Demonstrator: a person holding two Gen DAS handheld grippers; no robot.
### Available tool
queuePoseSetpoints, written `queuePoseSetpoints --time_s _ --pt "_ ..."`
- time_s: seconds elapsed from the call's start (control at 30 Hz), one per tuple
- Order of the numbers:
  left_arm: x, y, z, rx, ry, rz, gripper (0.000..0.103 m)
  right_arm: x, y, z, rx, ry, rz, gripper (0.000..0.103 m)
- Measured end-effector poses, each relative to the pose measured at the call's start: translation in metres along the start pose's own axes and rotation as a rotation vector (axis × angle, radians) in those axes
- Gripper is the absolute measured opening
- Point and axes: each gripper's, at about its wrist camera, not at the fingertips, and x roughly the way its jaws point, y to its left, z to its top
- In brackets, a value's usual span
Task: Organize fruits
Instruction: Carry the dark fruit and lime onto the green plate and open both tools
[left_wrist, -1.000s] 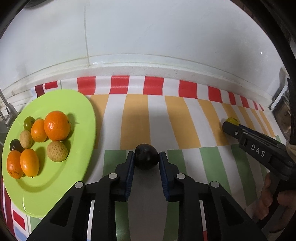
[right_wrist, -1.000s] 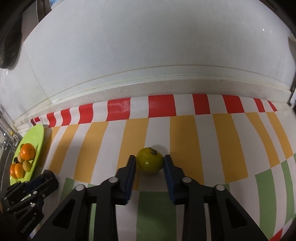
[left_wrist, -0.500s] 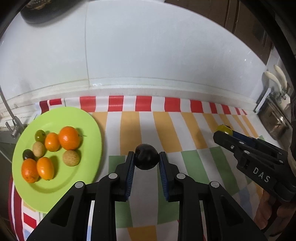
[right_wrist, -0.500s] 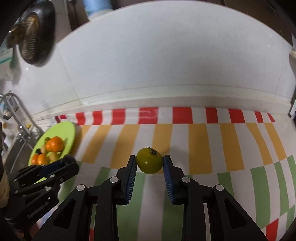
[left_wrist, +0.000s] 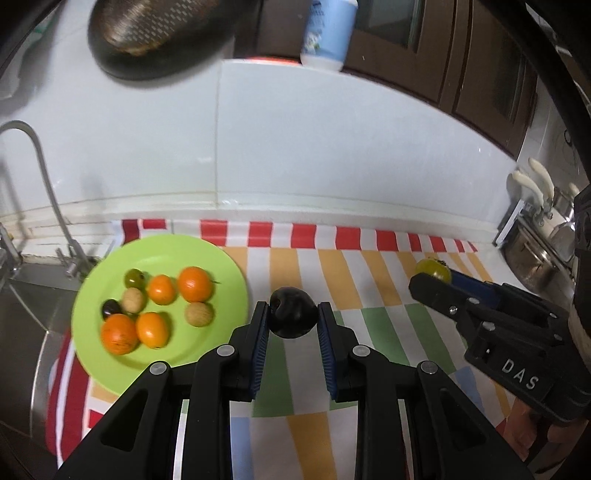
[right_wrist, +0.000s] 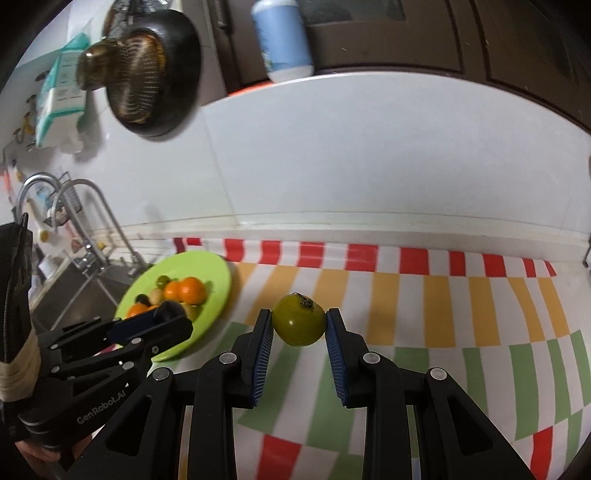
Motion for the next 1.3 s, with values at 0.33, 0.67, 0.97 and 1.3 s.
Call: queuePoseSetpoints --time_s 0.33,0.67,0.97,1.3 --pt "-0.031 0.03 0.003 -0.028 -0.057 0.055 0.026 -0.002 0.044 0.014 -0.071 -0.037 0.072 0.03" --pt "-0.038 0.06 0.015 0.004 -0.095 0.134 0.026 0.024 0.079 0.03 -0.12 -0.026 0.151 0.03" --pt "-0.016 0.09 0.026 0.038 -0.085 0.149 0.026 0.065 0.1 0.046 -0.149 0.013 0.194 0.03" --pt "0.03 0.117 0.035 0.058 -0.03 0.144 0.026 0.126 0.116 0.055 -0.2 0.077 0.217 0.03"
